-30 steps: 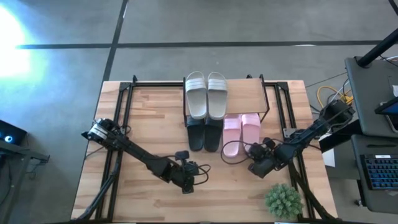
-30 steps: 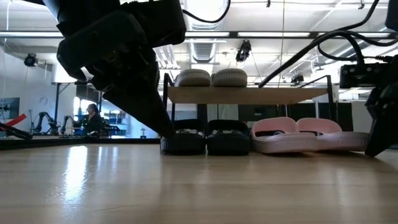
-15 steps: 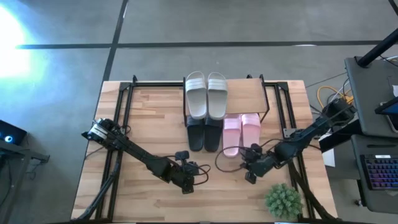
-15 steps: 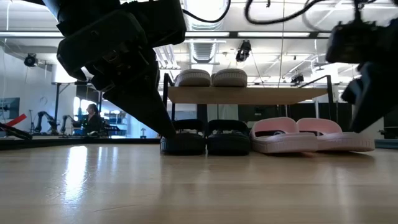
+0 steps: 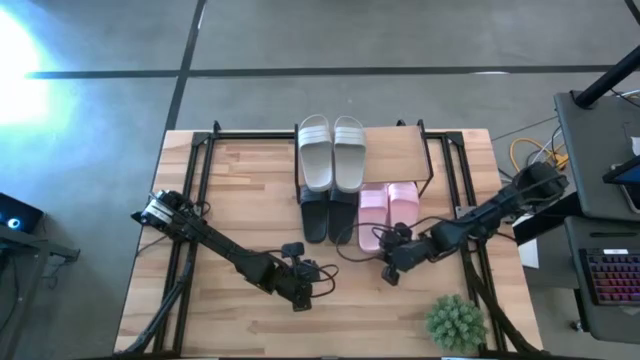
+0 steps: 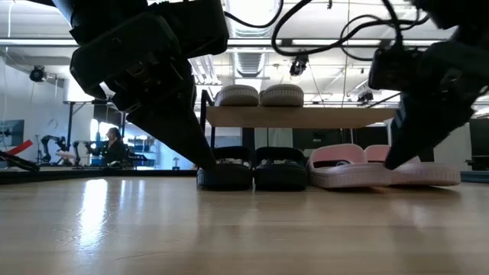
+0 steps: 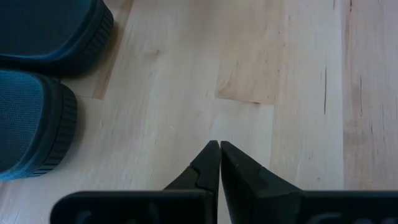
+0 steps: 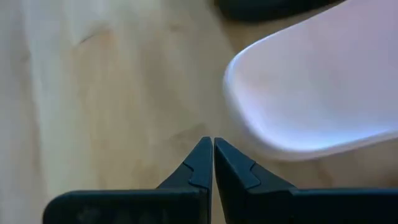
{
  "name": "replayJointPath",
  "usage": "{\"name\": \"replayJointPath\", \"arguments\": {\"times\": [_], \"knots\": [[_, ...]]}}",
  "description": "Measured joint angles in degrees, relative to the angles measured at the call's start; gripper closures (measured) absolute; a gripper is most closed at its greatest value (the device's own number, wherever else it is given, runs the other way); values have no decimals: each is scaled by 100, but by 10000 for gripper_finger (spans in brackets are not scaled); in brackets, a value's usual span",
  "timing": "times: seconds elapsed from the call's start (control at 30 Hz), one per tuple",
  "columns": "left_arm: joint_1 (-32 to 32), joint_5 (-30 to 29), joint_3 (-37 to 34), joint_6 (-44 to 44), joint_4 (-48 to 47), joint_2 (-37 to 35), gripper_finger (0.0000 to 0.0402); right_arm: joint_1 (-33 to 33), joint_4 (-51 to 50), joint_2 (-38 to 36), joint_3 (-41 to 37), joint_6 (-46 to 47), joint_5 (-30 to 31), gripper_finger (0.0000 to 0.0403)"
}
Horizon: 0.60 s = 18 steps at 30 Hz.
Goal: Pick and place slides into the shelf
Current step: Move the black and pink slides under the shelf
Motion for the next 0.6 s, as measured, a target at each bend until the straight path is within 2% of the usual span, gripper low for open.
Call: {"name": "replayJointPath", "arguments": {"times": [0.33,0.6], "knots": [[2,-17,-2,0,0,0,402,-785,-52,0,2,-252,264,394],[1,-18,-4,0,2,2,402,-888,-51,-37,2,-306,262,394]]}}
